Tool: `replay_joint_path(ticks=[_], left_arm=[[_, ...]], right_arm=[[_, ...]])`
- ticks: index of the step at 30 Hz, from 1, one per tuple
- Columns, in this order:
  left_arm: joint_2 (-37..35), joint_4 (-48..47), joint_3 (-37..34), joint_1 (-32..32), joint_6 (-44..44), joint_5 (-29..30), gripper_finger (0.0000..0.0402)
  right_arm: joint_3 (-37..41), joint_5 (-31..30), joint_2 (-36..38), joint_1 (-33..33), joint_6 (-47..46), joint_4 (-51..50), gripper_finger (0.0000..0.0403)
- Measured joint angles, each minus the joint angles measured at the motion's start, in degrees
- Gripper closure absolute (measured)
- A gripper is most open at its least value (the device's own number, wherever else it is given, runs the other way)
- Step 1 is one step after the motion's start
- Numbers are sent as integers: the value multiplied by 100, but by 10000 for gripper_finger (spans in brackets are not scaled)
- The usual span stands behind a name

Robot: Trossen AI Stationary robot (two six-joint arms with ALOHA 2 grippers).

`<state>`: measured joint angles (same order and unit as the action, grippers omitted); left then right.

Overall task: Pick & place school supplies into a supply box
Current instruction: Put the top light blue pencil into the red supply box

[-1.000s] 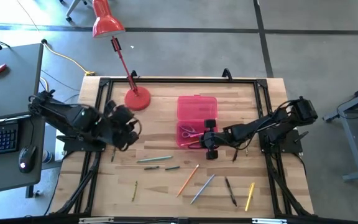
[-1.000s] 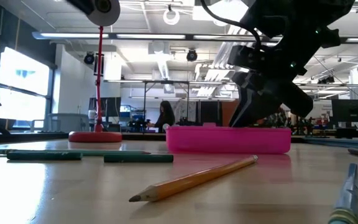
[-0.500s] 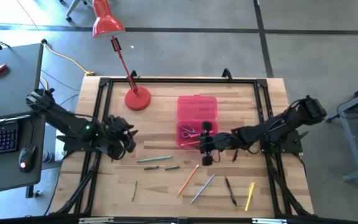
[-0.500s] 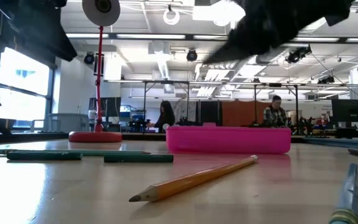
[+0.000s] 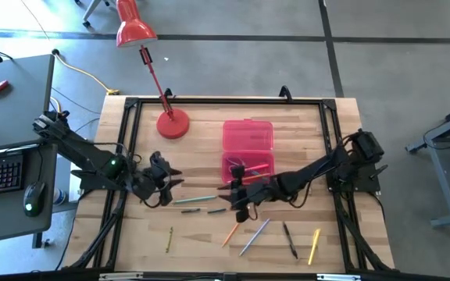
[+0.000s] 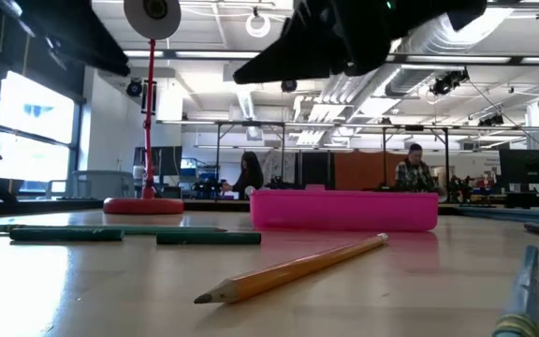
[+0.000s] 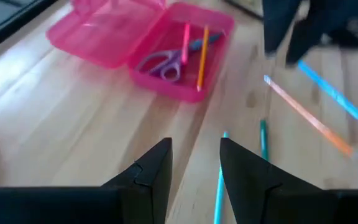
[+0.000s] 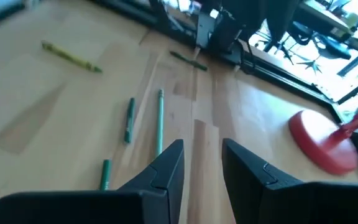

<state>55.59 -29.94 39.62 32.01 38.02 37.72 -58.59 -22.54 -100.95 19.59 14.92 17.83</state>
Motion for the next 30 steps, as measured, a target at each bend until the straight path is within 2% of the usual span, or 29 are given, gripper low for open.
replay_joint_path(ticks=[5, 13, 15, 17, 23, 30], left_arm=[[-48, 1688, -1028, 423, -183, 131, 236], [-25, 4344, -2526, 475, -449, 147, 236], [-15, 4775, -2746, 475, -442, 85, 236], [-9, 4822, -2863, 477, -330, 25, 236], [13, 4782, -2901, 477, -156, -963, 236], [74, 4753, -2901, 477, -181, -2727, 236]], right_arm=[[-513, -438, 46, 81, -202, -924, 315], [-579, -440, 88, 84, -194, -971, 316], [-573, -451, 88, 82, -323, -1004, 315], [-573, -452, 86, 69, -421, -998, 315], [-573, -459, 86, 69, -439, -976, 316], [-573, -466, 86, 67, -459, -975, 316]])
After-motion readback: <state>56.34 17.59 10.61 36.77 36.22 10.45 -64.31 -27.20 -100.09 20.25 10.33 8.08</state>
